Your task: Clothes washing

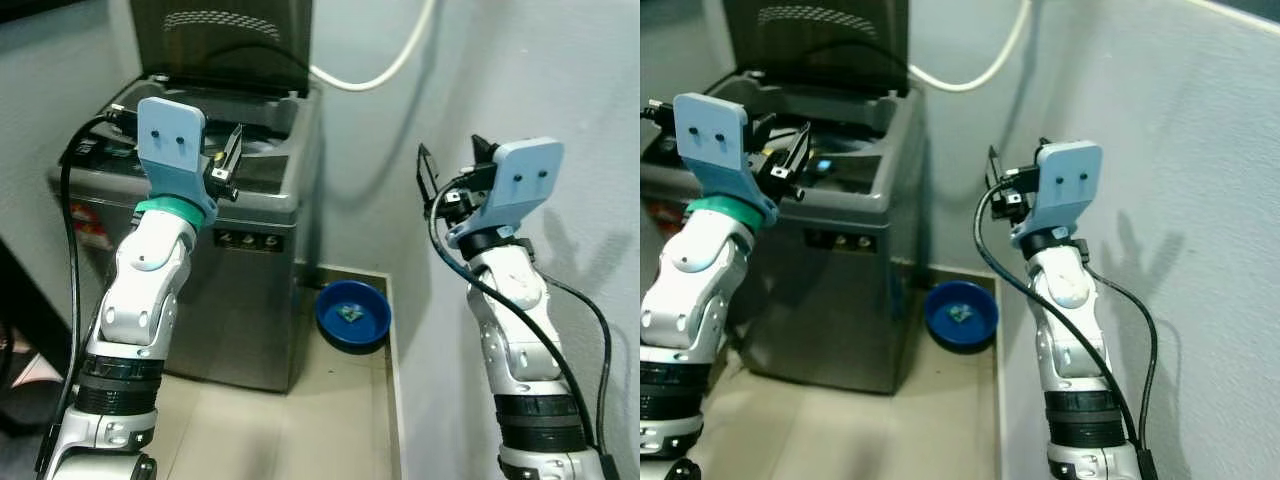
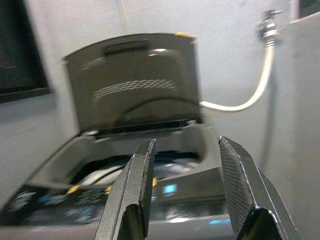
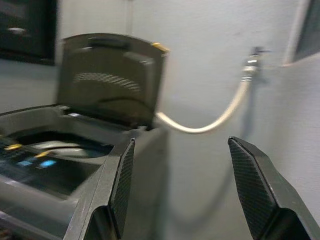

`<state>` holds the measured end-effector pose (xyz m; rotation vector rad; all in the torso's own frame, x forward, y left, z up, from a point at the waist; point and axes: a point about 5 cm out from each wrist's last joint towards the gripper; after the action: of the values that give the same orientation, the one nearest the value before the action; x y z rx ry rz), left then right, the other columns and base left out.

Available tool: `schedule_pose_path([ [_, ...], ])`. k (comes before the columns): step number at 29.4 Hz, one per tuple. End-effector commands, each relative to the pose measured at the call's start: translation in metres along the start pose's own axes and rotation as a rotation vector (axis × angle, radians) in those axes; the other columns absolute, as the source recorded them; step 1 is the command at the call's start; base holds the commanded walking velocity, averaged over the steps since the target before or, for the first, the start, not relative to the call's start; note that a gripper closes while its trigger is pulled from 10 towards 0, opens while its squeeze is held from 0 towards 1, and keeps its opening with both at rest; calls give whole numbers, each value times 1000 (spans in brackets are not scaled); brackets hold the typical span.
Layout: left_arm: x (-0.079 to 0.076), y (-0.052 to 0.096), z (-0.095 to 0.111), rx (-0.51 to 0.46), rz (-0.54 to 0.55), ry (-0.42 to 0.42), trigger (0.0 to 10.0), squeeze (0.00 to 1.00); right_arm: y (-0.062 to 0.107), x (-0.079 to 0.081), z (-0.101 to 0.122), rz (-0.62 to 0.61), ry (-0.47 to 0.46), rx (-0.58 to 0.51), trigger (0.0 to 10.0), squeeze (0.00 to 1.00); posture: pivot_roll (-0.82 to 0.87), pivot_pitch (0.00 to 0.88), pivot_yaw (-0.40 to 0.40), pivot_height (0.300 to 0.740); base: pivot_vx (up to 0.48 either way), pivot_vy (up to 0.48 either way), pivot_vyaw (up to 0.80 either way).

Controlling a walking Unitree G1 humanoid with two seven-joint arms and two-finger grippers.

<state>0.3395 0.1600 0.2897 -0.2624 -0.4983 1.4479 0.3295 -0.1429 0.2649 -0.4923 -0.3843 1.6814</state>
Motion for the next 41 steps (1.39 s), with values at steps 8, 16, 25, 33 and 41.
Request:
schedule_pose_path([
  [8,-3,4,-8,44,-5,2,10000,0,5,1,-8,13,-23,33,10000,0,22,13,-10,740,0,0,800],
  [16,-13,22,-32,141,-43,16,10000,0,19,1,-36,5,-21,127,10000,0,28,17,-11,740,0,0,800],
  [25,-22,44,-64,255,-90,-55,10000,0,48,-6,-77,-29,-25,287,10000,0,35,23,-7,740,0,0,800],
  [33,-36,66,-96,389,-122,-45,10000,0,63,2,-97,-19,-29,358,10000,0,30,19,0,740,0,0,800],
  [41,-35,82,-112,442,-123,-70,10000,0,87,7,-120,-6,-28,450,10000,0,34,24,0,740,0,0,800],
])
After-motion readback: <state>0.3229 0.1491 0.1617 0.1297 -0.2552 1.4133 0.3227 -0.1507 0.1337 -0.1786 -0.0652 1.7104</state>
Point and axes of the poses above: a point about 5 cm out from each wrist's last joint towards the gripper, its own y axis pointing back from the gripper into the wrist, its own z axis along the axis of the wrist's last joint, x = y × z, and after that the axes turned 1 degree about -y, right-handed
